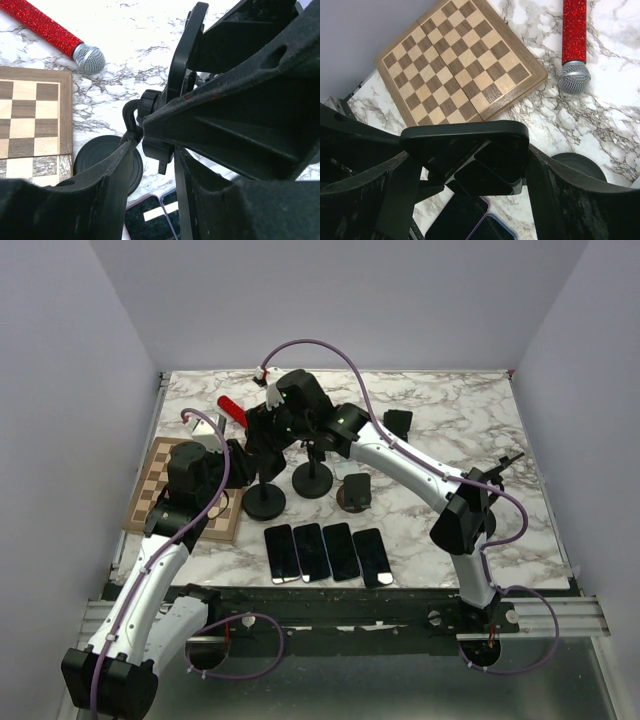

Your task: Remove the phone from the phone stand

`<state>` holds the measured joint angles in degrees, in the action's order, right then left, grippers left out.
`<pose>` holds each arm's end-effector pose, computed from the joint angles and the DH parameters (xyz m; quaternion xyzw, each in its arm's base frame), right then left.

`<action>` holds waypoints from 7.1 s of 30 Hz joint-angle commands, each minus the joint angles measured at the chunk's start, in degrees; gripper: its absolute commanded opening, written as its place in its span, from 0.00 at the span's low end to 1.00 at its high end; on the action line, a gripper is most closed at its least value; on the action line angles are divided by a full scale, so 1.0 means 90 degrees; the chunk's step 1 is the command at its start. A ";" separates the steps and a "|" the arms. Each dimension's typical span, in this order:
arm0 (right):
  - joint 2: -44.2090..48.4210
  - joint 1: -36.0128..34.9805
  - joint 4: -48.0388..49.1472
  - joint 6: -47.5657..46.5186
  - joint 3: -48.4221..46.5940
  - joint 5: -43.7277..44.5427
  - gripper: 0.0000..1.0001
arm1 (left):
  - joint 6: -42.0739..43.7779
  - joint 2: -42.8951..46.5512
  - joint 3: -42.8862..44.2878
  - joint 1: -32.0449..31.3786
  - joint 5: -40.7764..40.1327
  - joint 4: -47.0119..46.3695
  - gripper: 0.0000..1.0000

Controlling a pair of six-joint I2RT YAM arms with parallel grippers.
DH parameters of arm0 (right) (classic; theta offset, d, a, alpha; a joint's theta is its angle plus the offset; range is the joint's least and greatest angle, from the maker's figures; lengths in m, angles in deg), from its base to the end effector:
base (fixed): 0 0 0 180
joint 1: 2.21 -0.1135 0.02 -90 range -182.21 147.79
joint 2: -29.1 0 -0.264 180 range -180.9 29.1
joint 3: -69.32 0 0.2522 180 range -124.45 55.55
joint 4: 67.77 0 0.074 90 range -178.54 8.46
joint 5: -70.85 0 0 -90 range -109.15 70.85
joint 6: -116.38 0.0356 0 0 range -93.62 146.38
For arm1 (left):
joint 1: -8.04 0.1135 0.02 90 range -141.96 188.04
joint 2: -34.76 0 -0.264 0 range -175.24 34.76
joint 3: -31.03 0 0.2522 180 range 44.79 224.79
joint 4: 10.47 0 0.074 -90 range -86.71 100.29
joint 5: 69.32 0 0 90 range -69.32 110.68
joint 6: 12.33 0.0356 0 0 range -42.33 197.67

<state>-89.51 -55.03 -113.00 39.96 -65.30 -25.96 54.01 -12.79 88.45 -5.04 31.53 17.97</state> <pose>0.2893 0.3884 0.3614 -0.3174 0.8010 0.3194 0.3945 0.1870 -0.0503 0.3168 -0.0196 0.8099 -0.2560 0.5273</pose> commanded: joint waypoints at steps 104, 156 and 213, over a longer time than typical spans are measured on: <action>-0.0581 0.0962 0.1426 -0.0524 -0.0441 -0.6105 0.01 | 0.0568 -0.1022 -0.0483 0.0555 0.0301 0.0393 0.00; 0.5794 0.0962 -0.1981 0.2251 0.6645 0.1681 0.01 | 0.0283 0.0063 -0.0309 0.0555 0.0700 0.0052 0.74; 0.3495 0.0960 -0.1055 0.3481 0.8261 0.3042 0.49 | 0.1115 -0.0372 0.1047 -0.1173 0.0945 -0.1289 0.88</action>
<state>-57.79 -46.35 -125.87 70.30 7.11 0.31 63.13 -16.48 98.22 -15.33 40.89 6.23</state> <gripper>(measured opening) 0.792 0.883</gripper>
